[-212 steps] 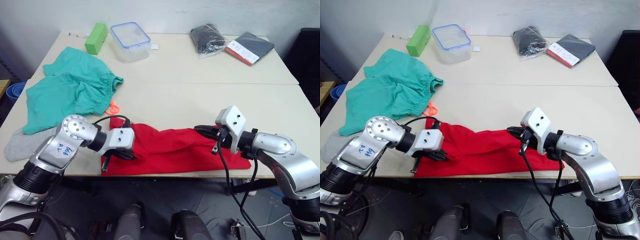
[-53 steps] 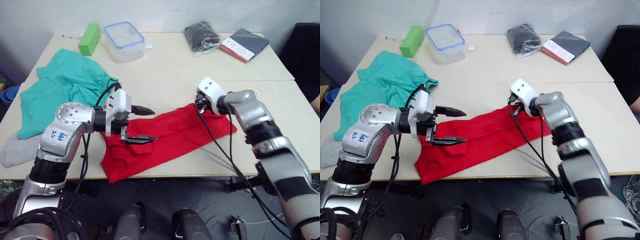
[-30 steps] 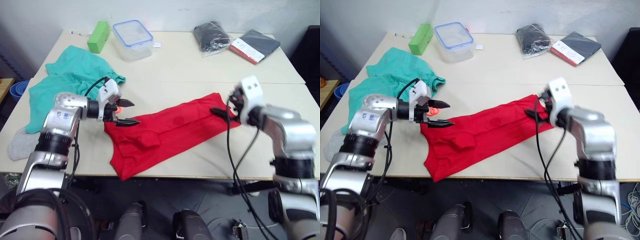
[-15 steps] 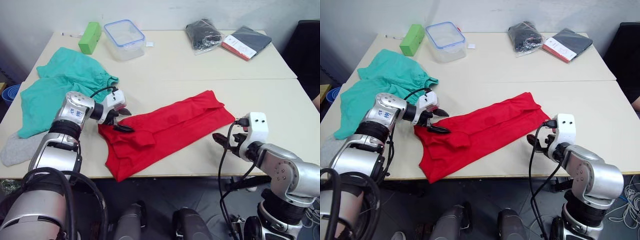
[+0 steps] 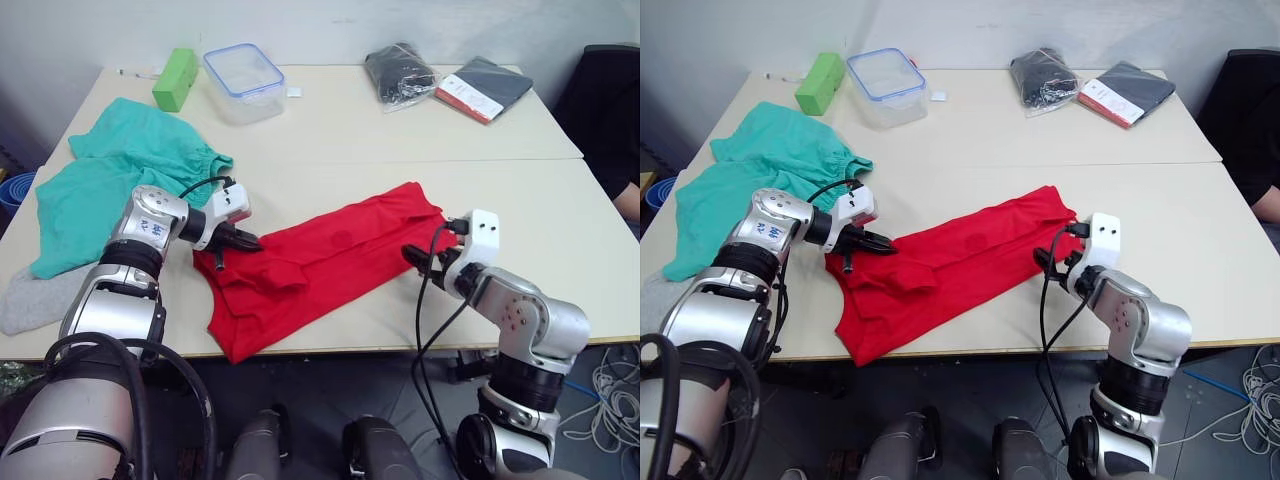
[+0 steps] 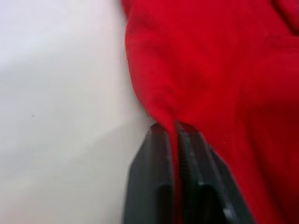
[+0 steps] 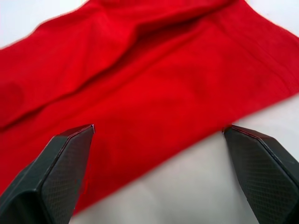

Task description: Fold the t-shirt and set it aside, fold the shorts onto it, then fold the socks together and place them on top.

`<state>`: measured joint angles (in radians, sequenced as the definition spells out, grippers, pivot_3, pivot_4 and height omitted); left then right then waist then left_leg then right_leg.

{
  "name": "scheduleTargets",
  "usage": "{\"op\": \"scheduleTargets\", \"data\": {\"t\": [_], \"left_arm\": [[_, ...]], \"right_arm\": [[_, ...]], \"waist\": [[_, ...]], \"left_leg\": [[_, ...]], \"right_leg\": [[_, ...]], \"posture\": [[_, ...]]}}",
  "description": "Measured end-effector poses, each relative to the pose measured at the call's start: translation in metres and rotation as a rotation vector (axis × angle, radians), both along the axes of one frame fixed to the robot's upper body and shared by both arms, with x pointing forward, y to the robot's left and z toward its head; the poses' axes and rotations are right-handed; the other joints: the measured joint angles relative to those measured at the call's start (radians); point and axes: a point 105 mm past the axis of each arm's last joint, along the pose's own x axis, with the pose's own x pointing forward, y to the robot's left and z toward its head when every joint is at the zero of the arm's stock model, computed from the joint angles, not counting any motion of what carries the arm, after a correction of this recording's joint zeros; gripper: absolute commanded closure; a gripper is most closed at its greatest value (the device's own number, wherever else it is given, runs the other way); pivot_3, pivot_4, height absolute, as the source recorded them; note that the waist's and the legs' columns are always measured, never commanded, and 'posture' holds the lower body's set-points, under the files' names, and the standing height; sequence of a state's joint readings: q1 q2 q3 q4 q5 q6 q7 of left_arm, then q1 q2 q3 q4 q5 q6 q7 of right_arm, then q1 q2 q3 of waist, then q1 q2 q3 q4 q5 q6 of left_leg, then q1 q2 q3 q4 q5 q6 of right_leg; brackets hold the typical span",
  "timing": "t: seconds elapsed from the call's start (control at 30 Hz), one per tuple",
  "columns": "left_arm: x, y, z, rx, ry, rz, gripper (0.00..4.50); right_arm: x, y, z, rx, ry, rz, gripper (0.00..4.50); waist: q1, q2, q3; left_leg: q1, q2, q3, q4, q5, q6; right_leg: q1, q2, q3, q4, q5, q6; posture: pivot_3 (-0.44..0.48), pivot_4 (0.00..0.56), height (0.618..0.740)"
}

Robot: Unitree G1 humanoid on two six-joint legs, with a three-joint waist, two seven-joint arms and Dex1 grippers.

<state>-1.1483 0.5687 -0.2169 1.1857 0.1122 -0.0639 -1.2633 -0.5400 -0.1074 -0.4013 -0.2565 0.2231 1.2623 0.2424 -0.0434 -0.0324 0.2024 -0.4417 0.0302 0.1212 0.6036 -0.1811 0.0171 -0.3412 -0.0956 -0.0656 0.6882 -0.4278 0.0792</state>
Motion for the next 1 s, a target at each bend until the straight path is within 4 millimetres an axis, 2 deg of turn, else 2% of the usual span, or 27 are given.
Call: {"op": "scheduleTargets", "data": {"t": [0.13,0.2,0.23,0.37,0.57,0.67,0.8,0.9,1.0], "left_arm": [[-0.002,0.001,-0.001,-0.01,0.015,-0.001,4.5],[-0.004,0.001,-0.002,-0.016,0.021,-0.008,4.5],[-0.004,0.001,-0.003,-0.02,0.026,-0.007,4.5],[-0.01,0.001,-0.006,-0.065,0.06,0.005,4.5],[-0.031,-0.004,-0.017,-0.185,0.088,0.049,4.5],[-0.043,-0.012,-0.021,-0.23,0.106,0.097,4.5],[-0.059,-0.026,-0.025,-0.254,0.109,0.163,4.5],[-0.071,-0.04,-0.029,-0.284,0.13,0.22,4.5],[-0.083,-0.053,-0.032,-0.316,0.161,0.261,4.5]], "right_arm": [[0.006,-0.003,-0.004,-0.083,-0.002,0.016,1.98],[0.009,-0.006,-0.005,-0.098,-0.002,0.014,2.81],[0.01,-0.006,-0.005,-0.1,-0.001,0.014,3.07],[0.025,-0.002,0.0,-0.117,0.0,0.053,4.38],[0.067,0.009,0.024,-0.19,-0.049,0.13,4.48],[0.087,0.012,0.041,-0.221,-0.095,0.138,4.48],[0.107,0.021,0.054,-0.262,-0.132,0.15,4.48],[0.116,0.026,0.056,-0.294,-0.148,0.15,4.48],[0.12,0.03,0.048,-0.326,-0.145,0.15,4.48]], "waist": [[-0.004,-0.002,-0.001],[-0.007,-0.003,-0.002],[-0.009,-0.003,-0.002],[-0.015,-0.003,-0.002],[-0.016,-0.002,-0.001],[-0.016,-0.001,-0.001],[-0.011,-0.001,-0.001],[-0.009,-0.001,-0.001],[-0.008,-0.001,-0.001]], "left_leg": [[0.0,0.0,0.0,0.0,0.0,0.0],[0.001,0.0,0.0,0.0,0.0,0.0],[0.001,0.0,0.0,0.0,0.0,0.0],[0.001,0.0,0.001,0.0,0.0,0.0],[0.002,0.0,0.002,0.0,0.0,-0.001],[0.002,0.0,0.001,0.0,0.0,-0.001],[0.002,0.0,0.0,0.0,0.0,0.0],[0.002,-0.001,-0.001,0.0,0.0,0.0],[0.002,0.0,-0.001,0.0,0.0,0.0]], "right_leg": [[0.0,0.0,0.0,0.0,0.0,0.0],[0.0,0.0,0.0,0.0,0.0,0.0],[0.0,0.0,0.0,0.0,0.0,0.0],[0.0,0.0,0.0,0.001,0.0,-0.001],[0.0,-0.001,0.002,0.001,0.0,-0.001],[0.0,0.0,0.003,0.001,0.0,-0.001],[0.002,0.0,0.003,0.001,0.0,-0.001],[0.003,0.0,0.004,0.0,0.0,-0.001],[0.003,0.0,0.004,0.0,0.0,-0.001]], "posture": [[0.0,0.15,0.74],[0.0,0.15,0.74],[0.0,0.15,0.74],[0.0,0.15,0.74],[0.0,0.15,0.74],[0.0,0.15,0.74],[0.0,0.15,0.74],[0.0,0.15,0.74],[0.0,0.15,0.74]]}}
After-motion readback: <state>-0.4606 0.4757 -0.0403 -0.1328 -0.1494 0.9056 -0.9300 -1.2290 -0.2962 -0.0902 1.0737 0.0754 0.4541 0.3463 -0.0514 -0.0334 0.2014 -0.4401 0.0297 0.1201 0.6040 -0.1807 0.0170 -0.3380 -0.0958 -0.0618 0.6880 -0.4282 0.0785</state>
